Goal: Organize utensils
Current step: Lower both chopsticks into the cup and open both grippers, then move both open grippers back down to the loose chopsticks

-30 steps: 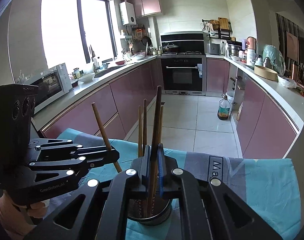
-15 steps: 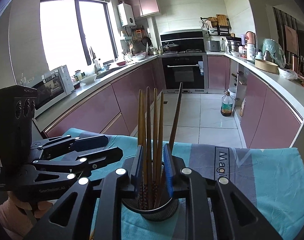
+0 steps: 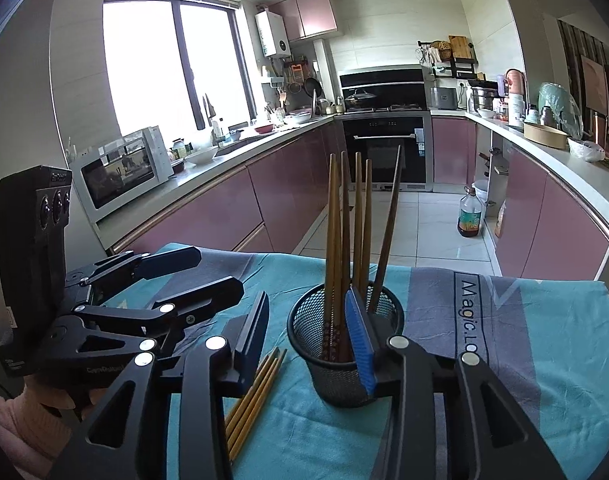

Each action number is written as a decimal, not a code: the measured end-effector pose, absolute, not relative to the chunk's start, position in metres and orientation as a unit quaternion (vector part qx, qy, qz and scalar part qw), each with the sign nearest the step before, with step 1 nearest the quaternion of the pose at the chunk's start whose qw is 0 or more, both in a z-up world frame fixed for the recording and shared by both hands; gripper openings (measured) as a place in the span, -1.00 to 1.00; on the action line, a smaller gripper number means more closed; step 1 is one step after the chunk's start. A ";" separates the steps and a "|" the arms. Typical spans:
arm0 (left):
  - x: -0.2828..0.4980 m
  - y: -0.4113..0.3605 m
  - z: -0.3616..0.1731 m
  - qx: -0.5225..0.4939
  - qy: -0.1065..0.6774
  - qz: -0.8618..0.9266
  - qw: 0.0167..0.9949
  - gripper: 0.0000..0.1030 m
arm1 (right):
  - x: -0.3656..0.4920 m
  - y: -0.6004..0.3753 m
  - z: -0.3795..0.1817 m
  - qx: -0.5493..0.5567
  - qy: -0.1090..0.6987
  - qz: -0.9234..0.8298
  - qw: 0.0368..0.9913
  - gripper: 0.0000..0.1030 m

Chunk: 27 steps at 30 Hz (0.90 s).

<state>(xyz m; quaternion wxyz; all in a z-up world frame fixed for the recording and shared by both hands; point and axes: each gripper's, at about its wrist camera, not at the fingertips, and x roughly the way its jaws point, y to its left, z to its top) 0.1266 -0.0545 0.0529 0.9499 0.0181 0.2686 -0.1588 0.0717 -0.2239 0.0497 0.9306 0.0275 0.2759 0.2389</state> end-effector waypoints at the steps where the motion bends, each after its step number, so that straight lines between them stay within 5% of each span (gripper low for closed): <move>1: 0.123 -0.051 0.051 0.018 0.269 -0.156 0.950 0.52 | 0.069 -0.222 0.048 0.026 0.276 0.242 0.930 -0.21; 27: 0.089 -0.005 -0.061 0.016 0.413 -0.125 0.902 0.48 | 0.049 -0.168 -0.058 0.008 0.421 0.272 0.865 -0.20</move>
